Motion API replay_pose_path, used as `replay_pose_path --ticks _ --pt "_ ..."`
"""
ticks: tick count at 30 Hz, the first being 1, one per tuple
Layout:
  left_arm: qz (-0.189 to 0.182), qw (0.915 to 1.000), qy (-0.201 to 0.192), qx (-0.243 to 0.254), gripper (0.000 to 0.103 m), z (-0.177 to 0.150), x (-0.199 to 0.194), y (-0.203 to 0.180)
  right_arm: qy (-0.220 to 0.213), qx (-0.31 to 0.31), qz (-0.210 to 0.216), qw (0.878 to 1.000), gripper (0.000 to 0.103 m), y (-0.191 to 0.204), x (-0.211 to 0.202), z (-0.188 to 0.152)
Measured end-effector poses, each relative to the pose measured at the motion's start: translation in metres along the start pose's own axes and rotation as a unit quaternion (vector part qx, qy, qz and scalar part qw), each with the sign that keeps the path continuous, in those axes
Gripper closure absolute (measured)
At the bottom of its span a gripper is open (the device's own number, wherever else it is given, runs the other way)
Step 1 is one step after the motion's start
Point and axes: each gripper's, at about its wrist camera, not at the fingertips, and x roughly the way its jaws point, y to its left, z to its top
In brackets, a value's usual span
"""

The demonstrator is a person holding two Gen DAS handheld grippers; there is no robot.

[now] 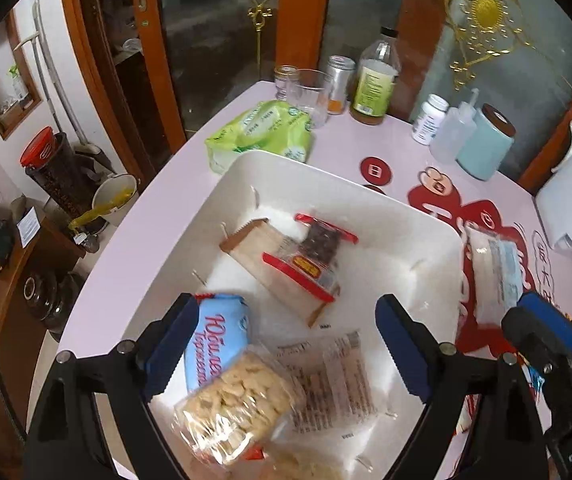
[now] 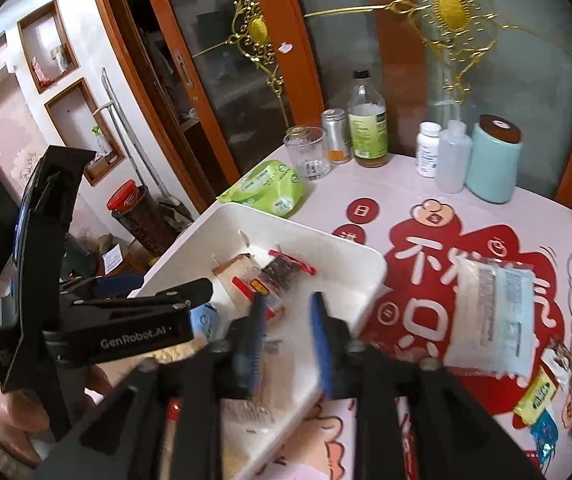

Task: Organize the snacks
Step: 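Lower the brown paper bar into the white tray and open left tool, then move both tools from the tray back over the remaining snacks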

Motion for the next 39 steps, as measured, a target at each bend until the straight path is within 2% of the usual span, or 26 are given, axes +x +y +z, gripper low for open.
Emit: replay_pose_path --ticks 1,7,14,21,23,26,32,39 --pt "-0.004 1.0000 -0.001 0.005 0.014 -0.004 -0.005 -0.004 -0.003 0.001 -0.003 1.000 0.063 -0.002 -0.005 -0.002" --pt "-0.021 0.9992 -0.012 0.032 0.013 -0.028 -0.041 -0.024 -0.012 0.008 -0.011 1.000 0.063 -0.013 -0.045 -0.029" --pt "-0.060 0.9942 -0.025 0.086 0.007 -0.072 -0.097 -0.056 -0.017 -0.009 -0.058 0.998 0.063 -0.021 -0.096 -0.074" --pt "-0.110 0.9807 -0.027 0.160 0.007 -0.122 -0.142 -0.104 -0.024 -0.020 -0.096 0.995 0.062 -0.048 -0.150 -0.126" --pt "-0.123 0.9762 -0.025 0.177 0.007 -0.132 -0.150 -0.117 -0.029 -0.024 -0.113 0.993 0.050 -0.060 -0.165 -0.138" --pt "-0.142 0.9680 -0.025 0.205 0.007 -0.145 -0.160 -0.144 -0.043 -0.035 -0.151 0.987 0.038 -0.078 -0.185 -0.153" --pt "-0.158 0.9546 -0.047 0.248 0.007 -0.155 -0.172 -0.205 -0.044 -0.028 -0.222 0.974 0.038 -0.135 -0.211 -0.168" --pt "-0.194 0.9440 -0.025 0.265 0.007 -0.152 -0.155 -0.272 -0.034 0.032 -0.237 0.970 0.038 -0.207 -0.219 -0.167"
